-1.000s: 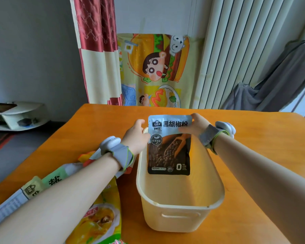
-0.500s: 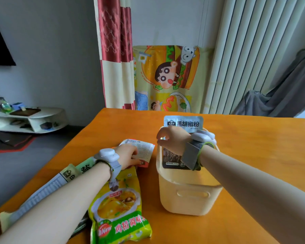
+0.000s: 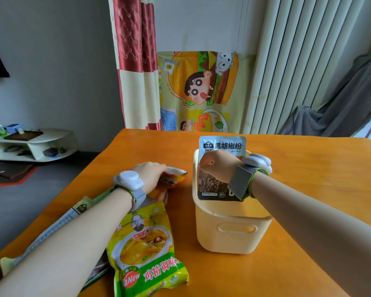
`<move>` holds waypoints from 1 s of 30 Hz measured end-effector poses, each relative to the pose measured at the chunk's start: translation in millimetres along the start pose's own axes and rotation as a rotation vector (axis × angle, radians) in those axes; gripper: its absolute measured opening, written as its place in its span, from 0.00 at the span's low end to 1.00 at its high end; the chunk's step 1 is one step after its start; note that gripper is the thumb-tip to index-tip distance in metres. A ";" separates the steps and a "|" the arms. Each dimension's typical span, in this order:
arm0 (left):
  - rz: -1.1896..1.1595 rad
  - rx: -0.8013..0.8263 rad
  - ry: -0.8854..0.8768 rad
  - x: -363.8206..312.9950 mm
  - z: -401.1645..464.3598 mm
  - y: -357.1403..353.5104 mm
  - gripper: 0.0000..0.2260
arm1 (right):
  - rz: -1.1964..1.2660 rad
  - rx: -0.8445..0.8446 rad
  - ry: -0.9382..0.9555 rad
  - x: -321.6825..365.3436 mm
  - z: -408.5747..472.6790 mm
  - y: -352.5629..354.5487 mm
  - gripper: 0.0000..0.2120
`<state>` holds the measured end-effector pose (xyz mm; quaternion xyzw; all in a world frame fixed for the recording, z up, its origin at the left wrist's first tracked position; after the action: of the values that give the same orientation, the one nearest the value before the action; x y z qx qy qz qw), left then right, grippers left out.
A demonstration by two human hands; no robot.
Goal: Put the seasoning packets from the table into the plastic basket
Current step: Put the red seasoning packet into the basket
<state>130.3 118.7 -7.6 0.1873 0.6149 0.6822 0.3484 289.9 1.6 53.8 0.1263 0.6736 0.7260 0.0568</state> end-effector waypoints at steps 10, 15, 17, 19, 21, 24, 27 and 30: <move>-0.148 -0.837 -0.371 -40.3 -5.8 85.9 0.11 | 0.463 -0.189 0.076 16.7 -1.1 10.2 0.27; -0.272 -0.952 -0.533 -70.6 -14.3 109.1 0.09 | 0.832 -0.290 0.098 23.4 -8.6 19.6 0.10; -0.255 -1.002 -0.540 -77.9 -15.2 112.8 0.14 | 0.849 -0.374 0.080 23.5 -12.9 22.4 0.08; -0.170 -1.039 -0.422 -82.8 -17.4 109.0 0.25 | 0.850 -0.468 0.028 18.2 -13.1 24.4 0.08; -0.209 -1.024 -0.276 -84.0 -19.6 104.1 0.34 | 0.982 -0.532 -0.034 7.2 -13.3 29.2 0.10; -0.689 -0.667 -0.068 -74.9 -10.4 93.3 0.42 | 1.240 -0.498 -0.106 -4.4 -13.2 30.6 0.12; -1.342 -0.270 -0.026 -75.2 -7.2 82.4 0.24 | 1.363 -0.438 -0.197 -15.7 -13.5 23.7 0.12; -1.182 -0.196 -0.030 -78.6 -7.9 63.7 0.15 | 1.009 -0.489 -0.265 -40.0 -13.9 17.8 0.07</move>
<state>163.3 57.6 66.4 -0.2096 0.5442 0.4237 0.6931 326.3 -23.5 66.3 0.5050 0.3298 0.7758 -0.1852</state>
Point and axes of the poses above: each hand's wrist, its own z-axis towards the middle knuckle, its own y-axis out of the back of the hand, x = y × z, the point moved 1 cm from there along z, towards the middle knuckle, and after that the axes turned 15 degrees about -z, right-handed, at the moved point
